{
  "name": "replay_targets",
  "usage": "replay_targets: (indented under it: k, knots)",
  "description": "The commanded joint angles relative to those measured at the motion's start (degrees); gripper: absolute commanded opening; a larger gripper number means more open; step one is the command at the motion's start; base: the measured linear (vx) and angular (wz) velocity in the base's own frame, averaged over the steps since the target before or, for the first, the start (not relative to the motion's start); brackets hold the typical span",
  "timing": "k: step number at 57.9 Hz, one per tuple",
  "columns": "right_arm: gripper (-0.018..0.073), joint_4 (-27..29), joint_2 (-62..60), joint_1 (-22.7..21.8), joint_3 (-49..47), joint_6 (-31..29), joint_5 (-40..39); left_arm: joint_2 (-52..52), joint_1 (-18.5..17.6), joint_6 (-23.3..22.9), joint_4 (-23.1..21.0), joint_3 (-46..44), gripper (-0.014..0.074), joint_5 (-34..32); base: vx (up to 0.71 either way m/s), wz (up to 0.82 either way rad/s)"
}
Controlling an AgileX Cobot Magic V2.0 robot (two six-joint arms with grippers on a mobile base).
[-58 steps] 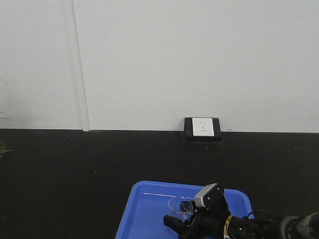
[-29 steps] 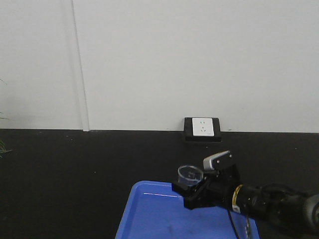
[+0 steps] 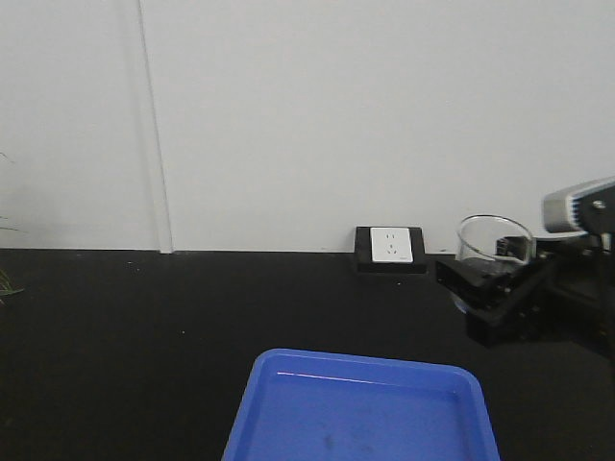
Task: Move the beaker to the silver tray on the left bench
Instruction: 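Close the right gripper on the beaker and lift it out of the tray, then hold the beaker raised in the right gripper beside the robot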
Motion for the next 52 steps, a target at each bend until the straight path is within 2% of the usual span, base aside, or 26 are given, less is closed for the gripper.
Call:
replay_targets:
  k: [1,7,22,52]
  knots:
    - [-0.0006,-7.45,-8.06,-0.14,2.02,9.20,1.98,-0.89,-0.33,-0.32,-0.14,1.59,0.0001,-4.43,0.00,0.00]
    - [-0.0006,-8.54,-14.72,-0.14,6.06,13.27,4.61,-0.89,-0.33,-0.32,-0.14,1.59,0.0001,-4.43,0.00,0.00]
    - [-0.0006,-8.49,-23.83,-0.14,12.45,13.13,7.07,-0.89,-0.33,-0.32,-0.14,1.59,0.0001,-4.43,0.00,0.00]
    - [-0.0006,-8.49,-25.45,-0.14,12.63,13.20,7.06,-0.89,-0.33,-0.32,-0.14,1.59,0.0001,-4.43,0.00,0.00]
